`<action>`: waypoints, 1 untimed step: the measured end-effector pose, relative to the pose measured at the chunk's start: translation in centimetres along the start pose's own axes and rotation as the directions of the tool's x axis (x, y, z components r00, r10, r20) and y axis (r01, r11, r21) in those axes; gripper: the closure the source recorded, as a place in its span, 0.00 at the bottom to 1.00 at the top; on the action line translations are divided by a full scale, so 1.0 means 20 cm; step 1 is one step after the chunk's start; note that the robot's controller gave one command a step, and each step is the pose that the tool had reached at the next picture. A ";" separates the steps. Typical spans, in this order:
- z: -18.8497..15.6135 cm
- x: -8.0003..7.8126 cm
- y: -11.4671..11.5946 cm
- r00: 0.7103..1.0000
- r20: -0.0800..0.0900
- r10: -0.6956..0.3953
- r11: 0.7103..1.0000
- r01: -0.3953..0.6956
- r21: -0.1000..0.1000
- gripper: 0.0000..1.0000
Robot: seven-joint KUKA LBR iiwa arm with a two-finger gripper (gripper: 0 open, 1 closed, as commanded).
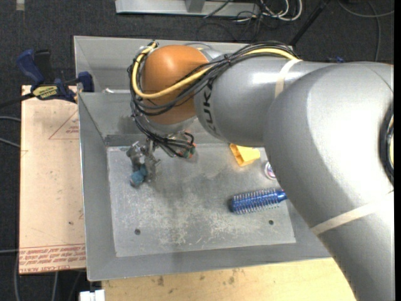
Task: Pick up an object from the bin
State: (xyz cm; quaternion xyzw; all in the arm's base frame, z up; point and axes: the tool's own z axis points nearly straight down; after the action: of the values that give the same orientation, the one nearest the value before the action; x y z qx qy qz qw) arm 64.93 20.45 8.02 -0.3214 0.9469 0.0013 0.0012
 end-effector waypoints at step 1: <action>0.00 0.00 0.00 1.000 0.000 0.000 1.000 0.000 0.000 1.00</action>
Offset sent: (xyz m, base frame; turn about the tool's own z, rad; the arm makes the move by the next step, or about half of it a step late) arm 0.0000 0.0000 0.0000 0.0000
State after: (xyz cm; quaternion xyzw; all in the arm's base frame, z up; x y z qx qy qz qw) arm 64.93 20.45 8.01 -0.3216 0.9469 0.0014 0.0012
